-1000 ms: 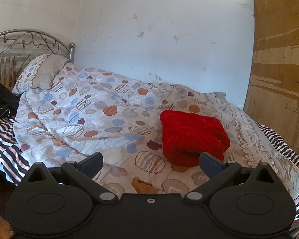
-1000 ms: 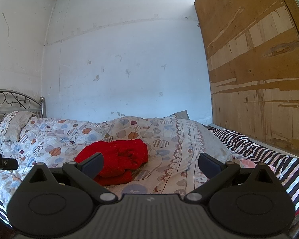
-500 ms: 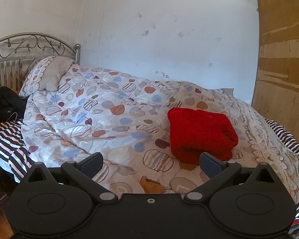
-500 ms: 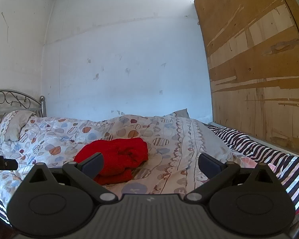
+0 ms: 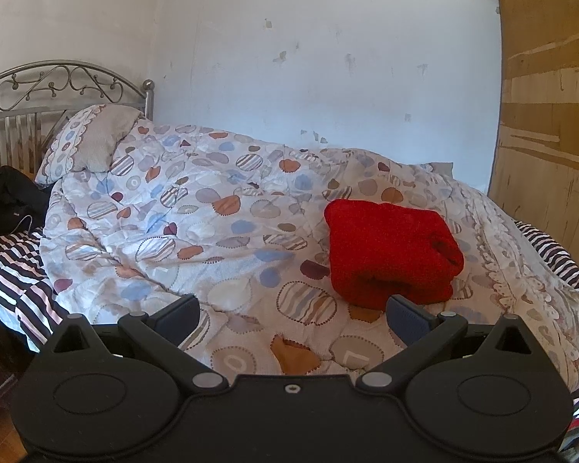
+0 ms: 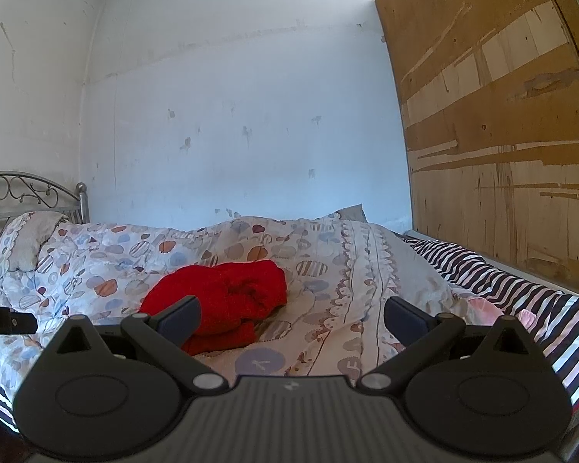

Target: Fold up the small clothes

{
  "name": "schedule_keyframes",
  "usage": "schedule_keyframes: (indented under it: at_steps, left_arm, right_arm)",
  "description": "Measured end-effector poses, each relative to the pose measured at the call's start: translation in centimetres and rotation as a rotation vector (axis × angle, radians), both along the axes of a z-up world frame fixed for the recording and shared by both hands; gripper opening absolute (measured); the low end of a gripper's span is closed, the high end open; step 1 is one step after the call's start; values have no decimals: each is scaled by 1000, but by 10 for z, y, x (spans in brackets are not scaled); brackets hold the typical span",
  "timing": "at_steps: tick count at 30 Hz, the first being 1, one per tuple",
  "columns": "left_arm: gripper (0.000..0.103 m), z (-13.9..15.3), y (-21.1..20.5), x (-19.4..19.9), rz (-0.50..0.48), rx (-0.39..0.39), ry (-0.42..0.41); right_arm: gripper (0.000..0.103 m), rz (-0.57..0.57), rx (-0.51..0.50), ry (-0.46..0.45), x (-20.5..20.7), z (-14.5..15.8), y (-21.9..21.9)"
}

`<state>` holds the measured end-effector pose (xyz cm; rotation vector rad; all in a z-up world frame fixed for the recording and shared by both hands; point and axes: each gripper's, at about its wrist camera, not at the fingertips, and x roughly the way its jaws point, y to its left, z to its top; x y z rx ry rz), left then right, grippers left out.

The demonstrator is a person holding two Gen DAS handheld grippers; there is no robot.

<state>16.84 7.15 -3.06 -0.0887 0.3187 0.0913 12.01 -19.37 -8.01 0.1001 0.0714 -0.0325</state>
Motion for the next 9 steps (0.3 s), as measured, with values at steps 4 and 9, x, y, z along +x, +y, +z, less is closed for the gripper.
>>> schedule_keyframes:
  at_steps: [4,9]
  left_arm:
    - [102,-2,-1,5,-3,0,10]
    - [103,-4,-1,7,-6,2,22]
  right_arm:
    - [103,0,3,10,2,-2,0]
    - [103,1,5,25,6,-3,0]
